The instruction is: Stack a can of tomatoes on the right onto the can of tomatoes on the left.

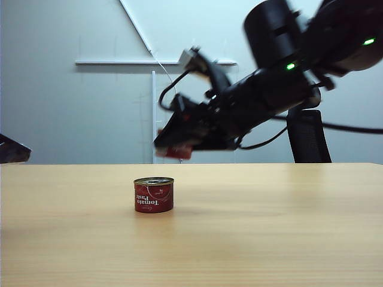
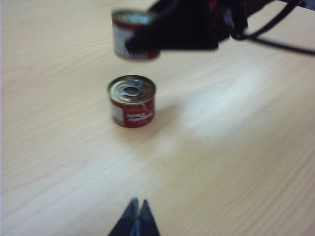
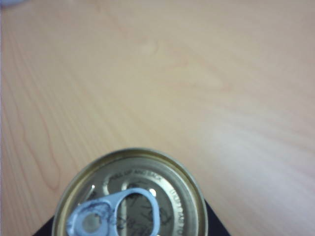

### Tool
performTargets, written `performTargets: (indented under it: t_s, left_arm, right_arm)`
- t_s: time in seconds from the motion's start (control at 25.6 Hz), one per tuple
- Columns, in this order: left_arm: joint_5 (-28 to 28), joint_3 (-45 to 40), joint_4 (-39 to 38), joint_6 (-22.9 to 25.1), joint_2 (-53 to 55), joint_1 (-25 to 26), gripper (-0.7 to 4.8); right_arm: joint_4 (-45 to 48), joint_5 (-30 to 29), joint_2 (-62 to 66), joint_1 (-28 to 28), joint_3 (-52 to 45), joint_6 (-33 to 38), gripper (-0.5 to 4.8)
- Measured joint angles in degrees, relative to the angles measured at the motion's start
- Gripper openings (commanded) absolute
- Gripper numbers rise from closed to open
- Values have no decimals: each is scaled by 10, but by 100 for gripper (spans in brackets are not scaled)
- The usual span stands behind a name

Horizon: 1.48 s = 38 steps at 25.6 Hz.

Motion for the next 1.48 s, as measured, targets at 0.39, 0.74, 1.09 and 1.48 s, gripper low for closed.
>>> performTargets:
  t_s: [0.39,0.74,1.09,1.48]
  left_arm:
    - [0,0,0,0,0,48,-4]
    - [0,0,0,0,0,48,-4]
    - [0,0,0,0,0,48,-4]
    - [0,0,0,0,0,48,-4]
  right_arm:
    - [-39,27,51,48,44,-62,175]
    - [-38,40,51,47,44,-64,175]
    - [-43,40,50,47,45,-58,175]
    - [-93,40,32,48,45,-57,180]
